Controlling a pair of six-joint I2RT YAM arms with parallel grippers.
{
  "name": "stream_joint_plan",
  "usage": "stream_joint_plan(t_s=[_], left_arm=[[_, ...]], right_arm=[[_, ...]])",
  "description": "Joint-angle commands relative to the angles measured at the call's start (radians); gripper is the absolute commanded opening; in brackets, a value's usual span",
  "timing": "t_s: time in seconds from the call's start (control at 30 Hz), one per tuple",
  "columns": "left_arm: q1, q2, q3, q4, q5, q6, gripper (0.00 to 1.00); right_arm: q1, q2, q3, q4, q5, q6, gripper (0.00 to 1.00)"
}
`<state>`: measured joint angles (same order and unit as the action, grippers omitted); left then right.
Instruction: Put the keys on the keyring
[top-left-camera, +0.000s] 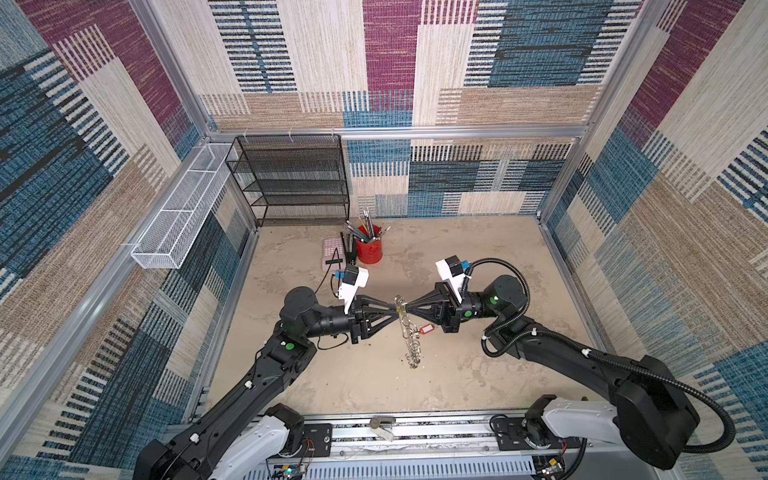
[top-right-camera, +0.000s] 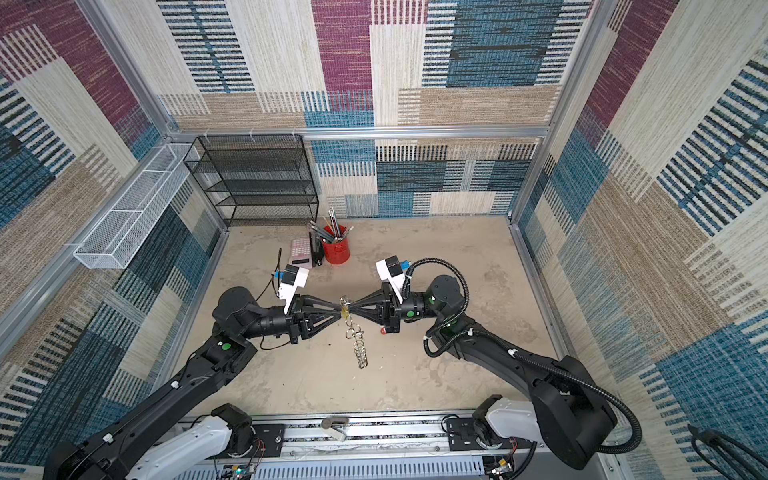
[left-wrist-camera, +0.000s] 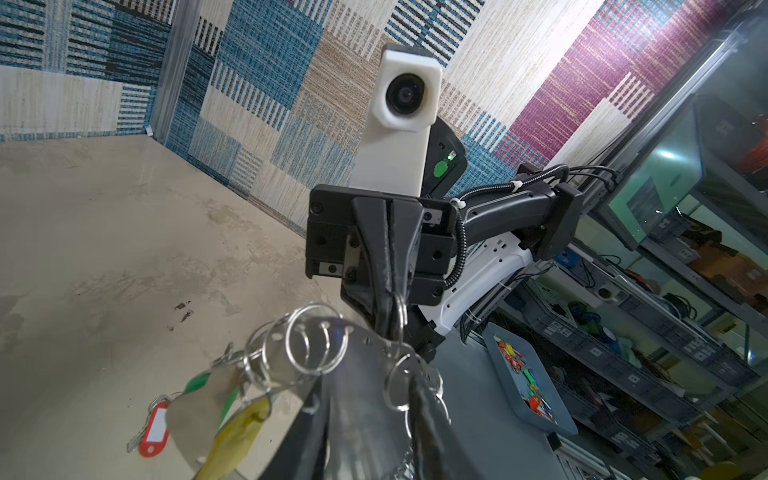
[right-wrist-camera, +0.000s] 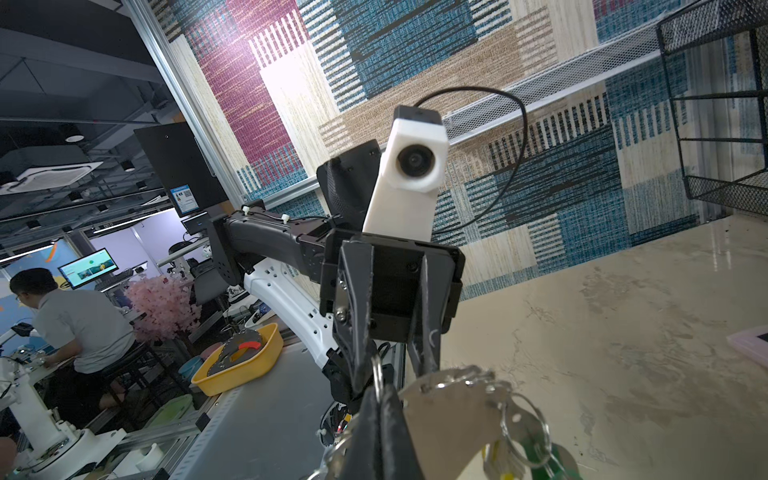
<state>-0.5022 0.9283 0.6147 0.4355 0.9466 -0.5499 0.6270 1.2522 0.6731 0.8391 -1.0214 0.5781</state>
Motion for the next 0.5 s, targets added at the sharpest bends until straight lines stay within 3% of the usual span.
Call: stream_joint_plan(t_s=[0.0, 0.47], left_arm=[[-0.016, 0.003, 0.019, 0.016, 0.005, 0.021, 0.33], [-0.050, 0.030, 0.050, -0.020, -0.045, 0.047, 0.16]], right_arm=[[0.000, 0.006, 0.004, 0.042, 0.001, 0.012, 0.00], [0.000, 0.001, 0.005, 0.016, 0.004, -0.002, 0.00]])
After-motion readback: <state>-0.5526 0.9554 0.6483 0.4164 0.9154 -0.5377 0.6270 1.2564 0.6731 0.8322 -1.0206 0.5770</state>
